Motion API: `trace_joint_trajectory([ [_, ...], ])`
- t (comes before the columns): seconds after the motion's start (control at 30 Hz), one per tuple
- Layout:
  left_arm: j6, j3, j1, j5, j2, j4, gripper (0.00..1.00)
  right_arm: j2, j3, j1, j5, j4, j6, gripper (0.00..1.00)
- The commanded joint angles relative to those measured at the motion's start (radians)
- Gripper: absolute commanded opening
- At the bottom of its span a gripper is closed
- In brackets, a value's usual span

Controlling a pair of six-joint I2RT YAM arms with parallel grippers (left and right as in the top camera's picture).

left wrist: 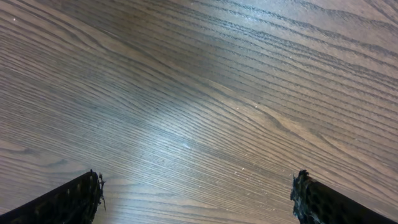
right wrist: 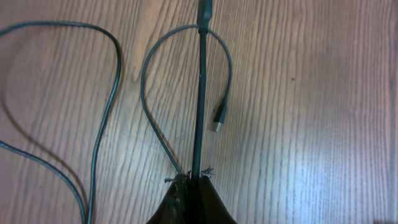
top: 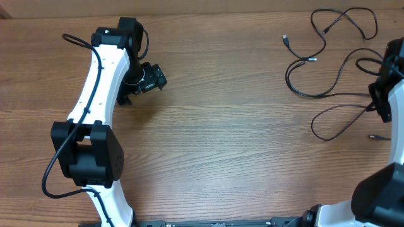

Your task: Untangle cables

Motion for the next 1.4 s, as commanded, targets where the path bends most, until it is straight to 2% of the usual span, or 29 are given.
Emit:
trace_joint_trajectory([
  [0.0, 0.017, 0.021, 0.001, -0.016, -0.028, 0.001, 1.00, 0.054, -0.005, -0.003, 0.007, 0.007, 0.014, 0.04],
  [0.33, 0.017, 0.021, 0.001, -0.016, -0.028, 0.001, 1.00, 0.143, -0.005, -0.022, 0.010, 0.057, 0.011, 0.04],
  [0.53, 0.017, 0.021, 0.001, -0.015, -0.028, 0.001, 0.99, 0.144, -0.005, -0.063, 0.009, 0.059, 0.011, 0.23],
  [0.67, 0.017, 0.021, 0.001, -0.016, -0.028, 0.001, 1.00, 0.144, -0.005, -0.075, 0.001, 0.056, 0.010, 0.50],
  [0.77, 0.017, 0.021, 0.001, -0.016, -0.028, 0.001, 1.00, 0.144, -0.005, -0.075, -0.042, 0.063, 0.005, 0.63],
  [0.9, 0.017, 0.021, 0.001, -0.016, -0.028, 0.001, 1.00, 0.144, -0.005, -0.073, -0.190, 0.114, -0.135, 0.71],
  [1.1, 0.017, 0.021, 0.001, -0.016, -0.028, 0.001, 0.99, 0.144, -0.005, -0.056, -0.541, 0.164, -0.392, 0.84],
  [1.2, 0.017, 0.021, 0.001, -0.016, -0.028, 0.001, 1.00, 0.144, -0.005, -0.024, -0.578, 0.162, -0.460, 0.88],
  [1.37, 0.017, 0.021, 0.001, -0.016, -0.028, 0.001, 1.00, 0.144, -0.017, 0.039, -0.578, 0.167, -0.466, 0.88],
])
